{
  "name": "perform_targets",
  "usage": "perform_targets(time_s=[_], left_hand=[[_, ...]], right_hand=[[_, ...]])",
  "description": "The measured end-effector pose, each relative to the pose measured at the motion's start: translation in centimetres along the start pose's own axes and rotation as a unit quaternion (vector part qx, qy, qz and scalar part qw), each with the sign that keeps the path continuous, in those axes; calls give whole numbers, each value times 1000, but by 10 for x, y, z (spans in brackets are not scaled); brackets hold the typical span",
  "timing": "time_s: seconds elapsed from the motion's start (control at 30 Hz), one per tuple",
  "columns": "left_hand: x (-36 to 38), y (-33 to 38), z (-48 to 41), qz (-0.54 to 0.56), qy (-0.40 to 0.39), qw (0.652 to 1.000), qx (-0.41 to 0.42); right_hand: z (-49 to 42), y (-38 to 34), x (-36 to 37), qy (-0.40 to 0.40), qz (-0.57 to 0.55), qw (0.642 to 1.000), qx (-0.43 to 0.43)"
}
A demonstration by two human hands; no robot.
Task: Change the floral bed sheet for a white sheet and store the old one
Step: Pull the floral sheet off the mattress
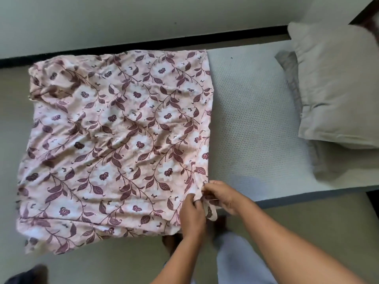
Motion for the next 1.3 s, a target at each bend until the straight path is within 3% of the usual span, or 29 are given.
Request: perform_targets(time_s=[0.13, 0.3, 0.37, 0.5, 0.6, 0.67, 0.77, 0.83, 0.9, 0.93, 1.0, 1.07, 1.1, 1.2, 1.27, 1.3], left_hand=[[-6, 43, -2, 38, 45, 998, 0], [21, 76, 5, -80, -41, 996, 17], [29, 91, 12, -109, -58, 992, 19], [27, 115, 25, -144, -8, 989, 37], [23, 114, 34, -162, 17, 985, 56], [17, 113, 41, -160, 40, 985, 50], [-8, 108, 51, -152, 126, 980, -8], [-30, 89, 57, -129, 194, 967, -105], [-45, 74, 59, -114, 217, 946, -213], [-50, 65, 56, -76, 242, 933, -254], [-49, 55, 48, 132, 328, 881, -313], [-17, 63, 29, 412, 326, 768, -365], [-1, 78, 17, 490, 292, 732, -373], [15, 130, -10, 555, 243, 723, -332], [19, 151, -26, 617, 245, 688, -293], [18, 158, -30, 627, 249, 686, -273]], right_hand=[[0, -51, -7, -32, -56, 998, -28], [-27, -130, -27, -32, -118, 992, -20], [-35, -156, -40, -20, -72, 997, 2], [-47, -199, -57, 23, 32, 999, 4], [-53, -225, -64, 70, 110, 991, -32], [-58, -242, -72, 106, 100, 987, -65], [-56, -270, -86, 124, 1, 988, -94], [-49, -292, -94, 121, -90, 980, -127], [-39, -313, -98, 96, -91, 978, -163], [-31, -319, -98, 85, -71, 976, -186], [-12, -317, -95, 86, 15, 970, -227], [11, -296, -92, 94, 107, 954, -265], [24, -274, -89, 82, 136, 950, -269], [57, -188, -78, -9, 179, 954, -240], [80, -131, -71, -75, 227, 949, -205], [89, -111, -71, -97, 246, 946, -188]])
Point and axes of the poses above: each hand's wrist, its own z-axis away from the middle knuckle, its own x-axis out of the palm, y = z × x, the point moved 8 cm from there along -z, towards the middle knuckle, and after that the axes turned 11 degrees about x, right-handed, at the moved point
